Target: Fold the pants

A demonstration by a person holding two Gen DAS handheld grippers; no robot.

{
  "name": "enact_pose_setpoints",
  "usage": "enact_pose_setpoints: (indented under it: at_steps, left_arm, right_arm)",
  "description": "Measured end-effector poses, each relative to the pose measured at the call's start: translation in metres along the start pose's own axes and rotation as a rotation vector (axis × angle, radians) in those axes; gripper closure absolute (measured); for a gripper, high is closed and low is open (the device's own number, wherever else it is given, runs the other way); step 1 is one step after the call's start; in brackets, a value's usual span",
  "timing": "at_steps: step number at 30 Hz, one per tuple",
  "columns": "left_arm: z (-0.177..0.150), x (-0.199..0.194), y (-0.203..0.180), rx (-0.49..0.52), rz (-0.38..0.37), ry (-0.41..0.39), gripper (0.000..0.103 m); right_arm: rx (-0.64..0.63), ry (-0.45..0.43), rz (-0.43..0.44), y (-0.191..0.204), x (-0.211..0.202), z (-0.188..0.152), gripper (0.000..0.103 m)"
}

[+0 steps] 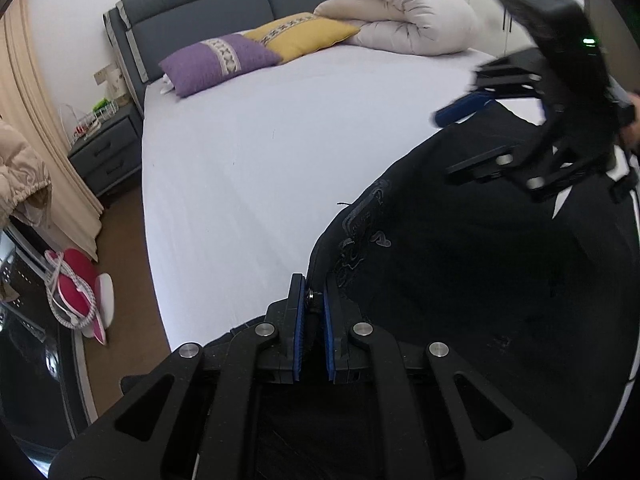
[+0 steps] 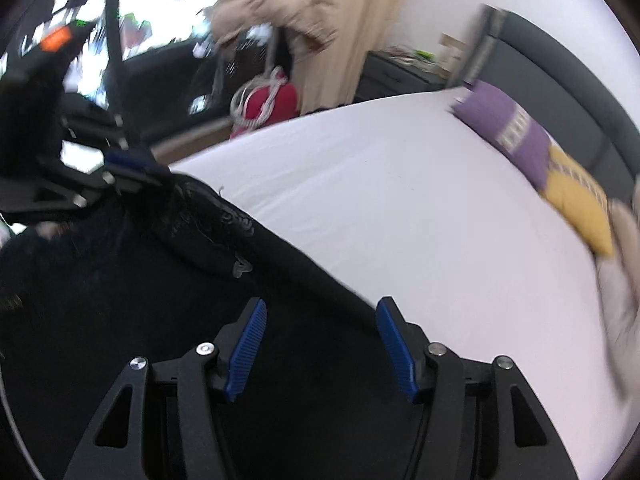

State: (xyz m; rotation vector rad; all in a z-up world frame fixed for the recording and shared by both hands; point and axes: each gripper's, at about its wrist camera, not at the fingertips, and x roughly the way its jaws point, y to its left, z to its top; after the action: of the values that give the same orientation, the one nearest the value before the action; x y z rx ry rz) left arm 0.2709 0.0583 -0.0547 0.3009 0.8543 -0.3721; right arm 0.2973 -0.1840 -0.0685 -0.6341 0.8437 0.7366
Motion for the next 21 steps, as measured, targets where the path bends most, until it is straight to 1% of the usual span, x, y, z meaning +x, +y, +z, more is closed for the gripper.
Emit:
enact_pose_setpoints:
  at_steps: [3, 5, 6, 7, 8, 9, 10, 15, 18, 20, 21]
  left_arm:
    - [-0.005, -0.002, -0.005, 0.007, 0.004, -0.006, 0.096]
    - [-0.014, -0.011, -0.012, 0.006, 0.005, -0.012, 0.096]
    - [-0.021, -0.012, -0.011, 0.006, 0.003, -0.015, 0.096]
    - [-0.021, -0.013, -0.012, 0.006, 0.003, -0.016, 0.096]
    - [-0.021, -0.013, -0.013, 0.007, 0.004, -0.018, 0.096]
    - [-0.021, -0.014, -0.014, 0.005, 0.003, -0.019, 0.096]
    - [-0.022, -0.015, -0.015, 0.003, 0.0, -0.02, 0.096]
    - [-0.027, -0.021, -0.014, -0.022, -0.004, -0.028, 0.096]
    - [-0.028, -0.028, -0.019, -0.04, -0.008, -0.033, 0.096]
    - [-0.03, -0.034, -0.023, -0.05, -0.009, -0.036, 0.096]
    - [-0.03, -0.037, -0.026, -0.055, -0.011, -0.039, 0.096]
  right_arm:
    - [-0.045, 0.044, 0.009, -0.003, 0.019, 0.012, 0.043]
    - [-0.059, 0.081, 0.027, -0.008, 0.032, 0.017, 0.043]
    - [-0.068, 0.107, 0.035, -0.008, 0.039, 0.02, 0.045]
    - [-0.072, 0.139, 0.042, -0.01, 0.045, 0.02, 0.063]
    - [-0.068, 0.194, 0.057, -0.014, 0.054, 0.02, 0.084]
    - [-0.059, 0.223, 0.061, -0.016, 0.059, 0.019, 0.09]
    - [-0.045, 0.241, 0.063, -0.019, 0.061, 0.017, 0.091]
    - [0.054, 0.221, 0.099, -0.024, 0.051, 0.013, 0.097]
    - [0.194, 0.179, 0.121, -0.028, 0.041, 0.012, 0.098]
    - [0.261, 0.159, 0.135, -0.027, 0.038, 0.01, 0.098]
    - [0.308, 0.143, 0.155, -0.023, 0.035, 0.008, 0.098]
